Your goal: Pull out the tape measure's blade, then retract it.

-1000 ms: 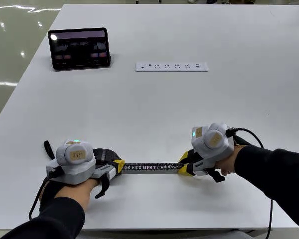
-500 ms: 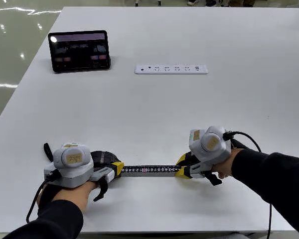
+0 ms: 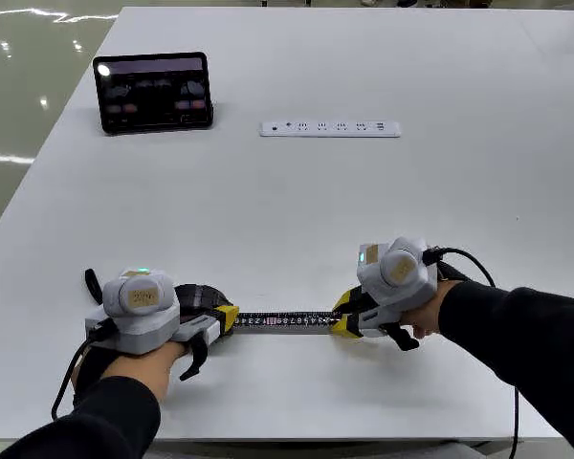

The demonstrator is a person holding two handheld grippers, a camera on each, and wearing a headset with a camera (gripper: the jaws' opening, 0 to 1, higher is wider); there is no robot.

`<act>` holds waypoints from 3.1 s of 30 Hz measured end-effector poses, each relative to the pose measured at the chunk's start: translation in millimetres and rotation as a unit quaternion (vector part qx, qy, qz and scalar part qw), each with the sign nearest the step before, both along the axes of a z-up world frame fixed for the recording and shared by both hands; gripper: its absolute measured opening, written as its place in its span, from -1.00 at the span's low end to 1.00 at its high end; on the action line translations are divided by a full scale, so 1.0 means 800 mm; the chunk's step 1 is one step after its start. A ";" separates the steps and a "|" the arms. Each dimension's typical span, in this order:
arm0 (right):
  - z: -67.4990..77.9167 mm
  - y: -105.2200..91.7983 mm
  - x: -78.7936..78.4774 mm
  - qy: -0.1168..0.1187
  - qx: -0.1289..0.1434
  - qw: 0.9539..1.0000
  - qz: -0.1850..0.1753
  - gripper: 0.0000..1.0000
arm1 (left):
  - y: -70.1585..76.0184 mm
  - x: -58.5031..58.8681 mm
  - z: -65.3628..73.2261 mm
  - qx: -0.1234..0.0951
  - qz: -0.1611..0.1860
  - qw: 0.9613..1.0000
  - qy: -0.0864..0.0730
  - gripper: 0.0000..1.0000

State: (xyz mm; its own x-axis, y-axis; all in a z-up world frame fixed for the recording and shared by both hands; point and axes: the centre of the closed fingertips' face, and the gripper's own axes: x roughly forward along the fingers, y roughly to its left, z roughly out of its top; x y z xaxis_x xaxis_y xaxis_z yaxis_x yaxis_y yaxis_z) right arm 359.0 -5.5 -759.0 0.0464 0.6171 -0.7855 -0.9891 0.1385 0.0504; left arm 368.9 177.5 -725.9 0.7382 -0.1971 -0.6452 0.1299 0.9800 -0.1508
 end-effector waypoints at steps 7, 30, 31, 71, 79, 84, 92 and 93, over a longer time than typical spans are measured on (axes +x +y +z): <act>0.000 0.005 0.002 -0.004 0.005 1.000 -0.001 -0.79 | 0.000 0.000 0.001 -0.001 0.001 1.000 0.000 0.16; 0.000 0.024 0.001 0.013 0.018 1.000 -0.010 -0.80 | -0.001 0.000 0.000 0.000 0.000 1.000 0.001 0.16; 0.000 0.025 0.001 0.013 0.018 1.000 -0.010 -0.80 | -0.001 0.000 0.000 0.000 0.000 1.000 0.001 0.16; 0.000 0.057 -0.001 0.014 0.029 0.999 -0.003 -0.80 | -0.001 0.001 0.000 -0.004 0.002 1.000 0.000 0.16; 0.001 0.066 -0.001 0.013 0.030 0.999 0.000 -0.79 | -0.001 0.001 0.001 -0.005 0.001 1.000 0.000 0.16; 0.000 0.070 -0.002 0.014 0.031 0.999 -0.002 -0.79 | -0.001 0.001 0.001 -0.004 0.000 1.000 0.000 0.16; 0.000 0.077 0.000 0.016 0.035 0.999 -0.005 -0.79 | 0.000 0.001 0.000 -0.006 0.001 1.000 0.000 0.16; 0.001 0.079 -0.001 0.016 0.036 0.999 -0.006 -0.79 | 0.000 0.002 0.000 -0.006 0.001 1.000 0.000 0.16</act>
